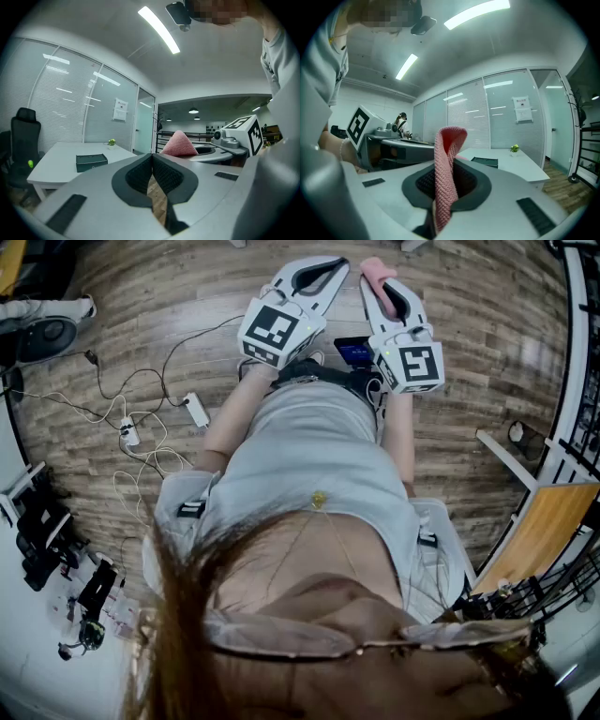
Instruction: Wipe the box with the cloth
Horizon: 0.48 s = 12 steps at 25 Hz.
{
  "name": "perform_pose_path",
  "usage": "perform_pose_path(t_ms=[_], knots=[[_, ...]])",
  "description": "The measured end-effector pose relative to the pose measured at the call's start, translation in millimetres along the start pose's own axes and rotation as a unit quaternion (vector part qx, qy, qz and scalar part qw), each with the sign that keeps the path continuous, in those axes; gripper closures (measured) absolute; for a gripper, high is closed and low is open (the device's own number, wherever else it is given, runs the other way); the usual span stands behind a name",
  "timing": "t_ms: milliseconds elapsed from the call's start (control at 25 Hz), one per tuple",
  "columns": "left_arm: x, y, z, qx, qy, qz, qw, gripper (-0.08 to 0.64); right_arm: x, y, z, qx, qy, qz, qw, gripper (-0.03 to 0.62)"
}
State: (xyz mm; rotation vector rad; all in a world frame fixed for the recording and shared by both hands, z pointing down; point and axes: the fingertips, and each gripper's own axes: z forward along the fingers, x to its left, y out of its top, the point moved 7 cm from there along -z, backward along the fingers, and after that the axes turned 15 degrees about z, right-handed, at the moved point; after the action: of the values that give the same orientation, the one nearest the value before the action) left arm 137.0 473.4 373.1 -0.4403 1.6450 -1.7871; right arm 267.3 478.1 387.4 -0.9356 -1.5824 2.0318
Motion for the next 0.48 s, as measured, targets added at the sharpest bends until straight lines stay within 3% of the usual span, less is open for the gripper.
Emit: perform_pose_path(t_ms=[480], knots=[[-9.1, 3.6, 6.4, 0.006, 0.005, -0.002, 1.0000, 0.529, -7.5, 5.1, -4.1, -0.021, 0.015, 0.011, 1.000, 0.555]])
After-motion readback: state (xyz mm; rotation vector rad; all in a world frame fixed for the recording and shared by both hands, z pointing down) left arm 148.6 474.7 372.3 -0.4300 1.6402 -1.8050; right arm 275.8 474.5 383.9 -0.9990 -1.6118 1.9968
